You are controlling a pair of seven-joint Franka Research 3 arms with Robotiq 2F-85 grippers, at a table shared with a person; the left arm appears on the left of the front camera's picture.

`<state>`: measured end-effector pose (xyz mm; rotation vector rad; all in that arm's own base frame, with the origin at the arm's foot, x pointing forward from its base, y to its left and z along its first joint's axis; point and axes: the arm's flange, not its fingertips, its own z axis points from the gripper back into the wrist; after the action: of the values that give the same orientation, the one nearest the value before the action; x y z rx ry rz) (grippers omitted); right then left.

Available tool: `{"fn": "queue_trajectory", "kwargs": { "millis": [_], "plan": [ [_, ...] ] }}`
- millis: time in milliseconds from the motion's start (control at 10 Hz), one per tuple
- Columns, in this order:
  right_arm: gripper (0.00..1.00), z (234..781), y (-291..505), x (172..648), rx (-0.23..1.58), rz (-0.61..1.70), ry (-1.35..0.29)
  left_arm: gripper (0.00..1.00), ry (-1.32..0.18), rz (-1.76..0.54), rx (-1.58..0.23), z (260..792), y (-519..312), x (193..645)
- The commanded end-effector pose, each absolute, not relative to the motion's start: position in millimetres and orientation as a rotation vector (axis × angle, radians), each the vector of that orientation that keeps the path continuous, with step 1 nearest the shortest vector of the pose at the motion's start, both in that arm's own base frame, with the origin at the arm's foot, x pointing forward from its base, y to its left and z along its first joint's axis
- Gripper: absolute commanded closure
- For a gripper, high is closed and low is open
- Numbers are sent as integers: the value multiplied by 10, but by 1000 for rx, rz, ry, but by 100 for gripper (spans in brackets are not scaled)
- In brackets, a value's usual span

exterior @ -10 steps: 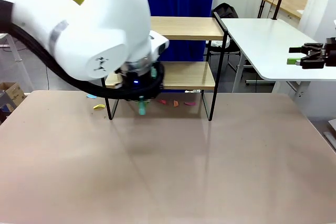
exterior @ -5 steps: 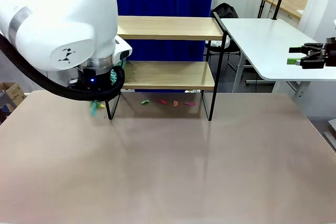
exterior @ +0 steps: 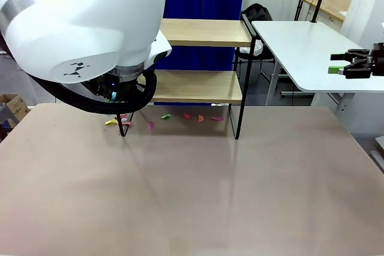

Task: Clean the shelf.
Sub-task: Clean the specific section of the Shelf indicated by the human with the Duster.

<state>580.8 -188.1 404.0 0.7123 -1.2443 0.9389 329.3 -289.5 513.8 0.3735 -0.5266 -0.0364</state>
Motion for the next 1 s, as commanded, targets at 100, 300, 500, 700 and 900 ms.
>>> {"fn": "queue_trajectory", "kwargs": {
  "millis": [100, 300, 500, 700, 900],
  "plan": [
    [0, 4067, -1864, 5803, 711, 941, -1250, 87, -537, -111, 263, 5289, -2880, 3209],
    [0, 4067, -1864, 5803, 711, 941, -1250, 87, -540, -283, 47, 5437, -2571, 3142],
    [0, 4067, -1864, 5803, 711, 941, -1250, 87, -511, -471, -144, 5471, -2218, 3100],
    [0, 4067, -1864, 5803, 711, 941, -1250, 87, -440, -687, -358, 5459, -1886, 3085],
    [0, 4067, -1864, 5803, 711, 941, -1250, 87, -357, -886, -417, 5401, -1564, 3042]
  ]
}}
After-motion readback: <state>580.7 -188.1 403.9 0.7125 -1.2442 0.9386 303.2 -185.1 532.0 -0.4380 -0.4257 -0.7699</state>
